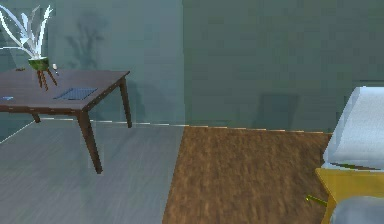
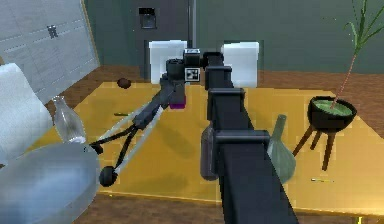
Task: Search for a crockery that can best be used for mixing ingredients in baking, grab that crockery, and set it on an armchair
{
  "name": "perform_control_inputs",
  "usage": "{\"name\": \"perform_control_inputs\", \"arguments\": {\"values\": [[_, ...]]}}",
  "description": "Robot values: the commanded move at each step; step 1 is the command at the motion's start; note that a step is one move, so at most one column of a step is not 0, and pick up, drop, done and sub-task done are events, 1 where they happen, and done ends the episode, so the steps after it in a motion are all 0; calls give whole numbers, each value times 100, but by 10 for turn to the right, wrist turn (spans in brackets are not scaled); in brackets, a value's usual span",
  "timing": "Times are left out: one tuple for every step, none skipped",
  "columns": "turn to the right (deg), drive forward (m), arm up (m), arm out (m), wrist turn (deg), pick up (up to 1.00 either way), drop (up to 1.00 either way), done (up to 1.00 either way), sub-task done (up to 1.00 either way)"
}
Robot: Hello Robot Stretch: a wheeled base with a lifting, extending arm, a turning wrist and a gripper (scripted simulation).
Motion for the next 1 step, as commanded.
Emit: {"name": "perform_control_inputs", "arguments": {"values": [[0, 0, 0, -32, 0, 0, 0, 0, 0]]}}
